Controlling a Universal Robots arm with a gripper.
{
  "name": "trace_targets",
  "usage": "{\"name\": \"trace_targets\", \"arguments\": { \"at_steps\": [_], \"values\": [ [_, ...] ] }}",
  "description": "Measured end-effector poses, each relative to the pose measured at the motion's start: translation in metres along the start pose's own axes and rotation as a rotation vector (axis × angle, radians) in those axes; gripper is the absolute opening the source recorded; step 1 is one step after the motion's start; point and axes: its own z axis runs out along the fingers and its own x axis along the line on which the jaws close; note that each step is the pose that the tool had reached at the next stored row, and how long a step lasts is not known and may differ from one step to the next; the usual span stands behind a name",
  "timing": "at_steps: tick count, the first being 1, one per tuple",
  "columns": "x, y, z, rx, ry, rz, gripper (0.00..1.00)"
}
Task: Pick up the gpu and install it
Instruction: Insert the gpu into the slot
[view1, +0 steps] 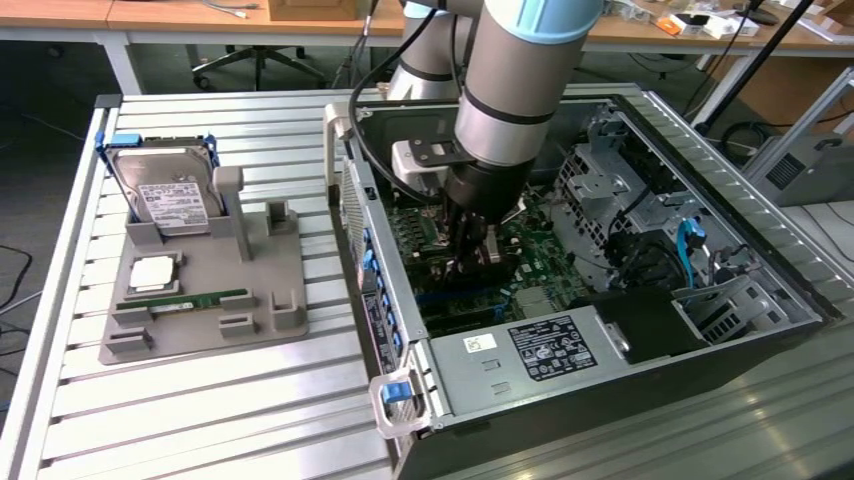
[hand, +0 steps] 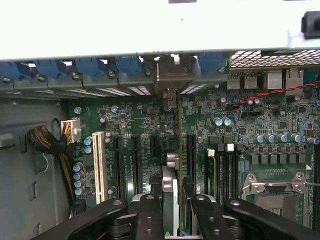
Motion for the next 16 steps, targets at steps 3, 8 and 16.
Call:
{"name": "trace_targets", "arguments": {
  "at_steps": [3, 8, 16],
  "values": [
    [0.0, 0.0, -0.0004, 0.0001, -0.0002, 0.0, 0.27],
    [-0.0004, 0.0, -0.0005, 0.0, 0.0, 0.0, 0.27],
    [-0.0005, 0.0, -0.0004, 0.0003, -0.0001, -0.007, 0.27]
  ]
}}
